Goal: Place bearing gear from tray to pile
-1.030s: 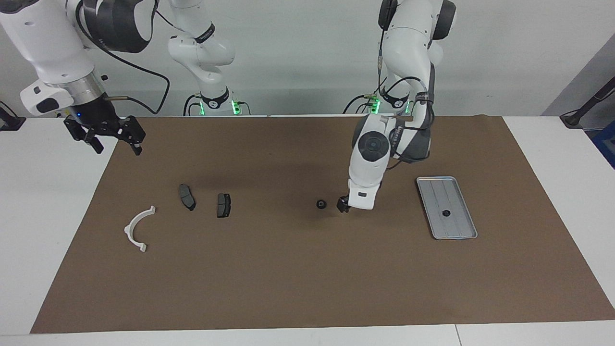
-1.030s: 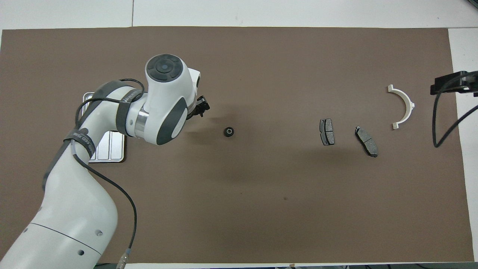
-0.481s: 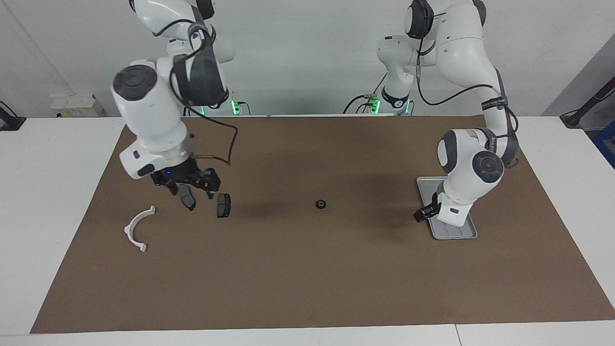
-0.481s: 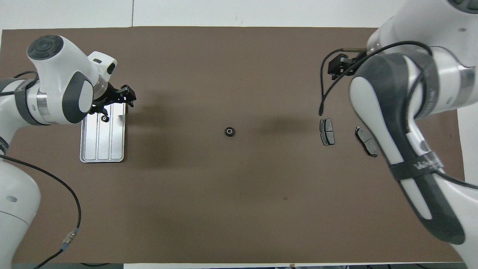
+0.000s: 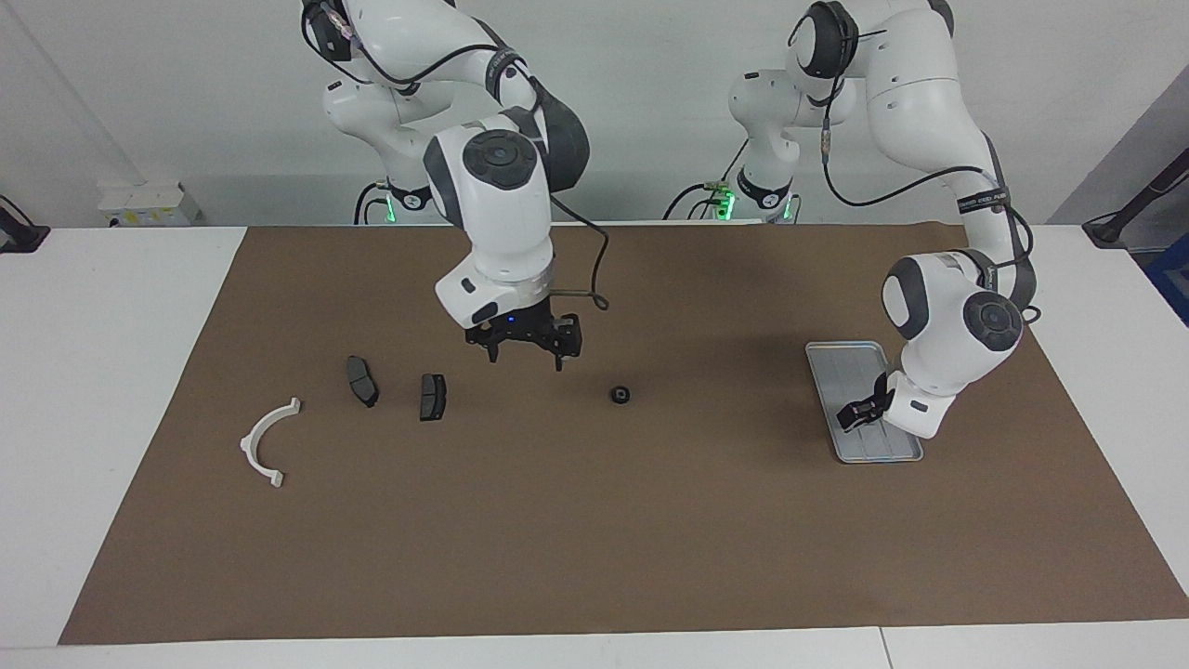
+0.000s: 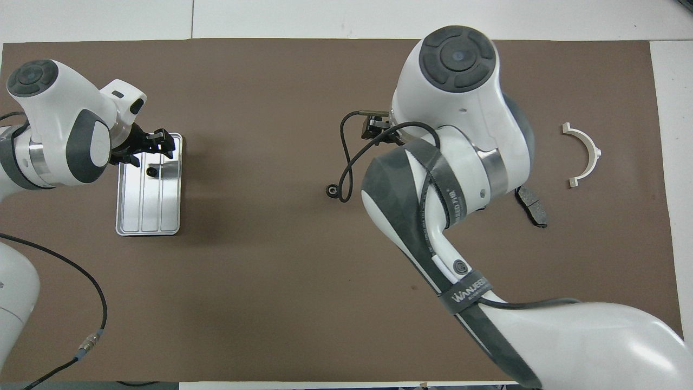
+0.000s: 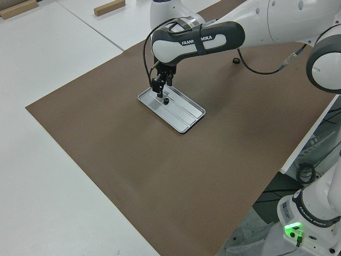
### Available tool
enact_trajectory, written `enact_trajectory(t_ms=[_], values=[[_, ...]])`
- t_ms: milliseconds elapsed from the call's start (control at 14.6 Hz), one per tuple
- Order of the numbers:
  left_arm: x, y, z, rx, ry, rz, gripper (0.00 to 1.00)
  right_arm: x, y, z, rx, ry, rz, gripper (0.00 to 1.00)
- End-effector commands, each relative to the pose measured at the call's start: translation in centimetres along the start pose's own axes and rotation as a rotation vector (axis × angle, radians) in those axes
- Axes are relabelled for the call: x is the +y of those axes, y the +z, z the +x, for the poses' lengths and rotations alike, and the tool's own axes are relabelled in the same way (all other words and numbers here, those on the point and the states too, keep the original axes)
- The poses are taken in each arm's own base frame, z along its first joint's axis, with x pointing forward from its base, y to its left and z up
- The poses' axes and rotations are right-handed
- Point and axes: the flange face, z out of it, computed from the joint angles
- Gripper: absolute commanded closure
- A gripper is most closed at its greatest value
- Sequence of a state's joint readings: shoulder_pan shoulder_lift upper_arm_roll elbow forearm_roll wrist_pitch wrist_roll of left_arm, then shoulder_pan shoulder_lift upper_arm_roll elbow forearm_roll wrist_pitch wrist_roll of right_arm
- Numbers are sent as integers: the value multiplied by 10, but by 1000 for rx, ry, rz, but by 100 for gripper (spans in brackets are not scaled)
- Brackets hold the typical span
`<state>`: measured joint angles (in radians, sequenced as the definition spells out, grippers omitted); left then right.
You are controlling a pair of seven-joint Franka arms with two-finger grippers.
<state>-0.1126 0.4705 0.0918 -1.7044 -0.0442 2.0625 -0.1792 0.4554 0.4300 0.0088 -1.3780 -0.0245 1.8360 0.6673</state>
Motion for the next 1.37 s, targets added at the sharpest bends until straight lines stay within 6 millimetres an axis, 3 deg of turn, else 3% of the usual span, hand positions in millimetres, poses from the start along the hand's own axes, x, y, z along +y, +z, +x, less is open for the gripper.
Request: enact_trajectory(t_ms=[0, 69, 206, 412, 686, 961, 1167, 1304], values=[[-13, 6, -19, -11, 44, -2, 25, -26, 20, -9, 13, 35, 20, 0], [-24, 5, -18, -13, 56, -5, 25, -34, 31, -11, 8, 54, 15, 0], [-27, 7, -23, -19, 59, -5, 25, -65, 57, -29, -9, 47, -10, 0], [-30, 2, -32, 4, 50, -15, 25, -91, 79, -28, 0, 49, 1, 0], [-31, 12, -34, 55, 35, -23, 26, -100, 87, -35, 3, 29, 3, 0], [-30, 11, -32, 83, 23, -29, 27, -113, 110, -41, 6, 9, 5, 0], [-31, 12, -31, 83, 25, -29, 28, -115, 114, -46, -4, 4, 3, 0], [-30, 11, -31, 90, 23, -30, 36, -115, 125, -54, -14, -31, -9, 0]])
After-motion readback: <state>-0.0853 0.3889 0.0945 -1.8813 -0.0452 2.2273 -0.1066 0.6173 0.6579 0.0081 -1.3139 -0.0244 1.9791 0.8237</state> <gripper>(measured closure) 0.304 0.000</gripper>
